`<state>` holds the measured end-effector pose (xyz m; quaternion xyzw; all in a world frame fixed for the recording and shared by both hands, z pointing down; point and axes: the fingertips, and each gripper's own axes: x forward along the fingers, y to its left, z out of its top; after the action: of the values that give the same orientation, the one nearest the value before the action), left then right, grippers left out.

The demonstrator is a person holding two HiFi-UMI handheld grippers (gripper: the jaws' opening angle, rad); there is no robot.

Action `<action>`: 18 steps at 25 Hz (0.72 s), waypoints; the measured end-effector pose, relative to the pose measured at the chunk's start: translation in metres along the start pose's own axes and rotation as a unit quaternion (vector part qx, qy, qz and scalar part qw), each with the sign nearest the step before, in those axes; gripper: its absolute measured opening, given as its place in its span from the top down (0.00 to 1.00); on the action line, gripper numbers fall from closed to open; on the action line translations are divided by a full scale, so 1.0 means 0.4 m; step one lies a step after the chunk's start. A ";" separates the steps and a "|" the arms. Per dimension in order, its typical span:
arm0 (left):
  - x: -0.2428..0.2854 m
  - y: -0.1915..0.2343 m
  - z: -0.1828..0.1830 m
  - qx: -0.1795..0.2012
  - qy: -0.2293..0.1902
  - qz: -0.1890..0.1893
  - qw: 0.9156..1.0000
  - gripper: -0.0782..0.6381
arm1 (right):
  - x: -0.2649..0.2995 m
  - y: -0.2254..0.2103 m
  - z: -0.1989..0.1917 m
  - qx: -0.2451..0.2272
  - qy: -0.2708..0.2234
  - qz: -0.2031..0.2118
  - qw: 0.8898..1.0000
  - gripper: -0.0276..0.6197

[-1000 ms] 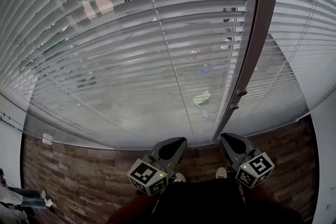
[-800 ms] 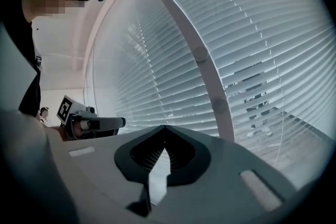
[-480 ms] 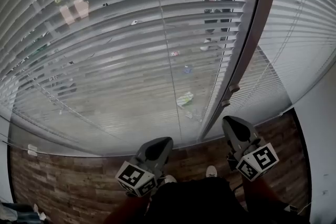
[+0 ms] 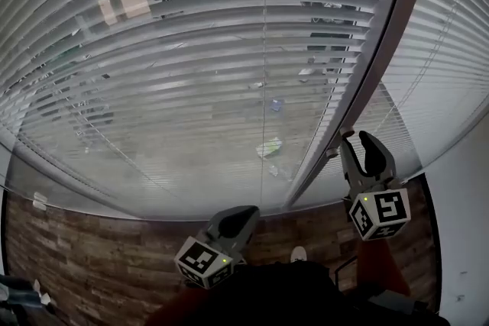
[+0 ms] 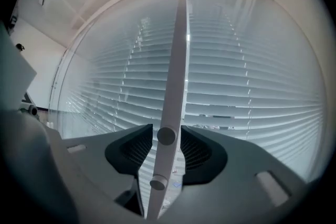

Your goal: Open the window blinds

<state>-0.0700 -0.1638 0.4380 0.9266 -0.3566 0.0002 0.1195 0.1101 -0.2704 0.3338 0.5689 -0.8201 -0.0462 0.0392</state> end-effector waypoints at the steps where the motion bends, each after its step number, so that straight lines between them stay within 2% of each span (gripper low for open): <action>1: -0.003 0.003 -0.002 -0.001 -0.001 0.003 1.000 0.89 | 0.006 -0.001 -0.003 -0.003 0.003 -0.004 1.000 0.68; 11: -0.039 0.009 0.009 -0.004 -0.002 0.017 1.000 0.89 | 0.027 0.004 -0.020 0.005 0.021 -0.010 1.000 0.68; 18: -0.041 0.024 0.012 -0.004 -0.001 0.020 1.000 0.89 | 0.034 0.004 -0.017 0.008 0.019 -0.014 1.000 0.73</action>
<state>-0.0889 -0.1610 0.4340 0.9189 -0.3748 0.0001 0.1230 0.1045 -0.2828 0.3411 0.5816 -0.8114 -0.0294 0.0498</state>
